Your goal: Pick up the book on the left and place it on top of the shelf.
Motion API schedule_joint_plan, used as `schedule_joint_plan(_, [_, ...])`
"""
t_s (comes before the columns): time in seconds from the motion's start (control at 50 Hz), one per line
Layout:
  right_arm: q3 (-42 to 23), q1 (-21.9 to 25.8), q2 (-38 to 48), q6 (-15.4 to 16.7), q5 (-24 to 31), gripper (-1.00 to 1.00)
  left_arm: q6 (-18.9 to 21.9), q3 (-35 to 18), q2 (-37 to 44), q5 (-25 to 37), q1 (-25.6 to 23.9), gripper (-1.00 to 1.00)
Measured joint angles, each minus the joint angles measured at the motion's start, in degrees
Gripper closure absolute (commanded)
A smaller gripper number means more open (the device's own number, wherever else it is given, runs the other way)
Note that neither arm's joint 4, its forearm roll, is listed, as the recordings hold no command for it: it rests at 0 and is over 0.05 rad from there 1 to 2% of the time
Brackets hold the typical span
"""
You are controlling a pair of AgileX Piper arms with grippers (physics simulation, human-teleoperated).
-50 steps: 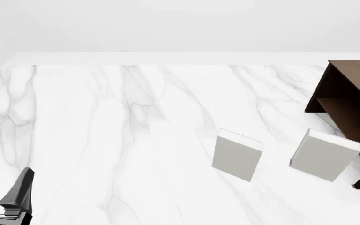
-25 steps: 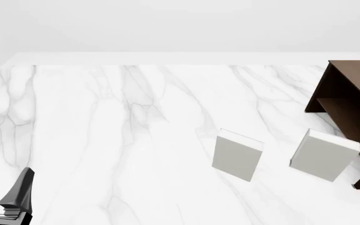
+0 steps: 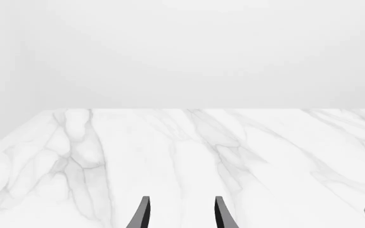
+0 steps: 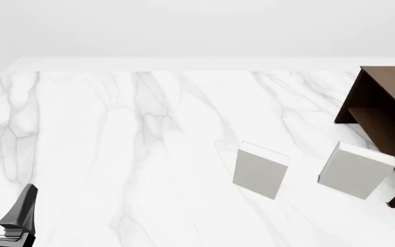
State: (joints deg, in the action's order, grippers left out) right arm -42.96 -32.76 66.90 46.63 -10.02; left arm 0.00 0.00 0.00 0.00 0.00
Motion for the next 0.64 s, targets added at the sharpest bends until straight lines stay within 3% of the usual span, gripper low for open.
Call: schedule_joint_plan(0.64, [1.05,3.28,-8.38,-5.44,3.4,-1.0,0.0,0.0,0.0,0.0,0.0,-1.0])
